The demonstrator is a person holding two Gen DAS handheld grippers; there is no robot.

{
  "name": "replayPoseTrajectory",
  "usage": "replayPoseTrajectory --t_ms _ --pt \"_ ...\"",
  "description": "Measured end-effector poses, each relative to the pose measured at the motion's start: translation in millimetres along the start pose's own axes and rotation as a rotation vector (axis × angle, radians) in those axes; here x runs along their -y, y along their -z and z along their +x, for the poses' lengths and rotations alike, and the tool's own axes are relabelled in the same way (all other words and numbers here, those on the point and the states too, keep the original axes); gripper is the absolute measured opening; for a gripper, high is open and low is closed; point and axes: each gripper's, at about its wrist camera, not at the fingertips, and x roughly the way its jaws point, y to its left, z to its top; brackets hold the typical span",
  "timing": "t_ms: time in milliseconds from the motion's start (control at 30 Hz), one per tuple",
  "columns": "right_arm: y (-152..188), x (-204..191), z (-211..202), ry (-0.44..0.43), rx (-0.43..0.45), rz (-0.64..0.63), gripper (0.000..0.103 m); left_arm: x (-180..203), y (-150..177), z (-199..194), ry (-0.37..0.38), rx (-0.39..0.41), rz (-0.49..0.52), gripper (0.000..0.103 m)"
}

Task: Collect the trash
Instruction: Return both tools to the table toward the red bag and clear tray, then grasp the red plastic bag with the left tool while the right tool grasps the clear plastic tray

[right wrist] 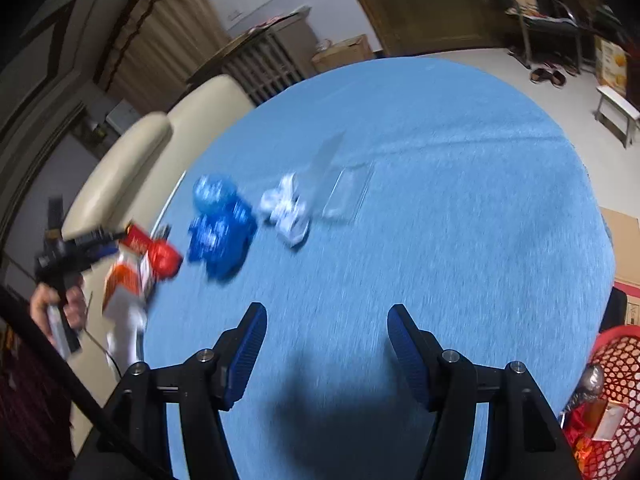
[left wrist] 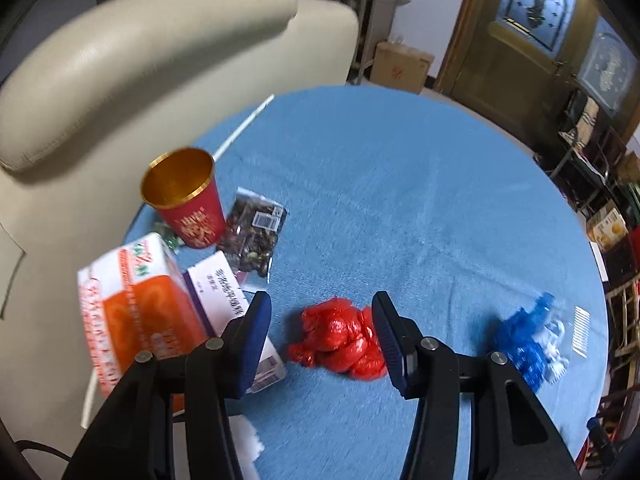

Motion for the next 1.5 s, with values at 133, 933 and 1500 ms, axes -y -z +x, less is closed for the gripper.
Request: replayPoseTrajectory --t_ms 133,933,1500 --pt "-31 -6 23 0.004 -0.001 0.035 0.067 1 -2 20 -0.020 -0.039 -0.032 0.053" --pt "-66 38 45 0.281 0.033 0.163 0.067 39 40 36 0.091 -0.087 0.151 0.042" --pt "-87 -9 93 0.383 -0.028 0.053 0.055 56 87 -5 0.202 -0.078 0.181 0.022"
